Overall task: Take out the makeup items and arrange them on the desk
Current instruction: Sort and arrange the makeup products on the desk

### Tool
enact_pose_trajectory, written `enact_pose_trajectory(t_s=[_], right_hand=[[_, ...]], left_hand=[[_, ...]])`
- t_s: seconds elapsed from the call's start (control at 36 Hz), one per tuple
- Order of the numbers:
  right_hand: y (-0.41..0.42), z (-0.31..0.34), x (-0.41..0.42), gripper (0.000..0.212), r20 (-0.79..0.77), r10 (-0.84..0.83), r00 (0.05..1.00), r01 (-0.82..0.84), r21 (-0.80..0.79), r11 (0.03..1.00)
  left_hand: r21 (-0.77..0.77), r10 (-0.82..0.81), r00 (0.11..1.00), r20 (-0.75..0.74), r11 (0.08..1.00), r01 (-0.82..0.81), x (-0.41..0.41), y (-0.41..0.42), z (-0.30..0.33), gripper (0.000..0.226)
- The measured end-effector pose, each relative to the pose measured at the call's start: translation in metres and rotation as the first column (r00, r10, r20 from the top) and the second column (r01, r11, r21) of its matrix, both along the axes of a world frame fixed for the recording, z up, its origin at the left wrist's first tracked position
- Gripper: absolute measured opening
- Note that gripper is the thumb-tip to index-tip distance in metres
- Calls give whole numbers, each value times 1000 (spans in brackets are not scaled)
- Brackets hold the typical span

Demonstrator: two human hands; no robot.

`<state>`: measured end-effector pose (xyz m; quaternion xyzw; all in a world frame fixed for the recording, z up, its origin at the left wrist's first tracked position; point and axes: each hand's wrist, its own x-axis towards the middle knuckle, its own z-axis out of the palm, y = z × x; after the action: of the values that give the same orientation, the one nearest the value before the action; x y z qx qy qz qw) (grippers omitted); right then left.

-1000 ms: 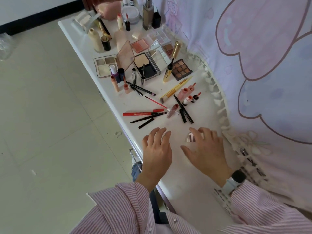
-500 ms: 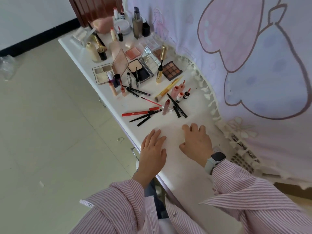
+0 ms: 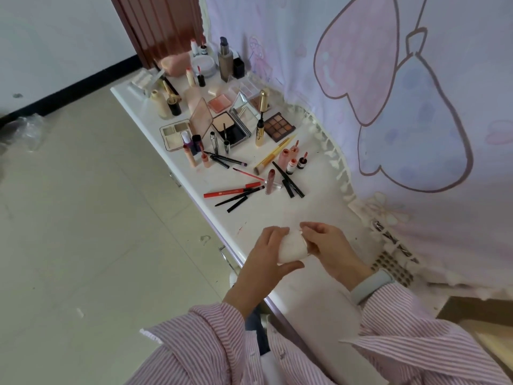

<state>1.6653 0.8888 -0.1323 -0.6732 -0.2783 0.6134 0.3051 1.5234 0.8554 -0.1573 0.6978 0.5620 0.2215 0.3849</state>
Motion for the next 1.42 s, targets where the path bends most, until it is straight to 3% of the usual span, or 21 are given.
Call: enact_pose_trajectory(t_s=[0.08,0.19,0.25,0.31,0.36,0.42,0.5,0.56,0.64,0.69,0.75,0.83,1.0,1.08,1.17,1.25,1.42], right_hand=[[-1,7,-6,32,283,216,934,-213,-42,976],[3,13,-7,37,330,352,876,-339,-98,936],[3,14,-8,34,427,337,839,-387,33,921],[2,16,-9,26,490,304,817,-455,224,862],[4,19,-7,13,442,377,814,-540,337,771],[8,21,-4,15,318,453,833,-550,383,742],[13,28,-2,11,-43,300,953,-268,342,901],[17,27,-2,23,42,303,952,-305,204,930],[16,21,-5,48,186,576,796,-577,-56,815],[13,16,-5,32,187,596,781,-605,-13,796],[13,15,0,15,221,583,782,-617,137,775],[16,14,6,22,216,604,768,-641,236,731],[22,10,1,27,166,498,851,-519,128,845],[23,8,5,33,252,599,760,-641,139,755],[26,6,12,47,341,657,672,-724,116,680],[30,7,18,46,291,625,724,-676,124,726],[29,-11,16,30,272,409,871,-461,165,872]], left_hand=[[89,-15,997,-78,996,22,-2,0,3,68],[13,-17,992,-129,1000,19,-9,6,11,57],[-149,73,997,5,986,-72,-10,12,18,36],[-378,245,938,247,915,-140,-11,17,23,21],[-511,388,845,367,843,-166,-13,17,23,29],[-548,452,806,382,813,-197,-17,14,21,37],[-501,484,799,356,821,-274,-25,13,18,29],[-415,415,861,295,867,-276,-28,14,13,20],[-303,267,954,139,928,-215,-27,13,7,16],[-291,261,957,124,932,-216,-25,13,6,15],[-324,319,925,207,914,-242,-25,14,7,15],[-368,369,892,262,892,-261,-26,15,6,22],[-341,280,948,154,915,-215,-24,19,1,27],[-415,306,941,145,882,-223,-27,19,-1,39],[-485,370,906,204,842,-235,-33,18,-2,37],[-513,435,871,227,814,-272,-37,19,-2,27],[-528,598,710,370,765,-369,-41,28,-3,31]])
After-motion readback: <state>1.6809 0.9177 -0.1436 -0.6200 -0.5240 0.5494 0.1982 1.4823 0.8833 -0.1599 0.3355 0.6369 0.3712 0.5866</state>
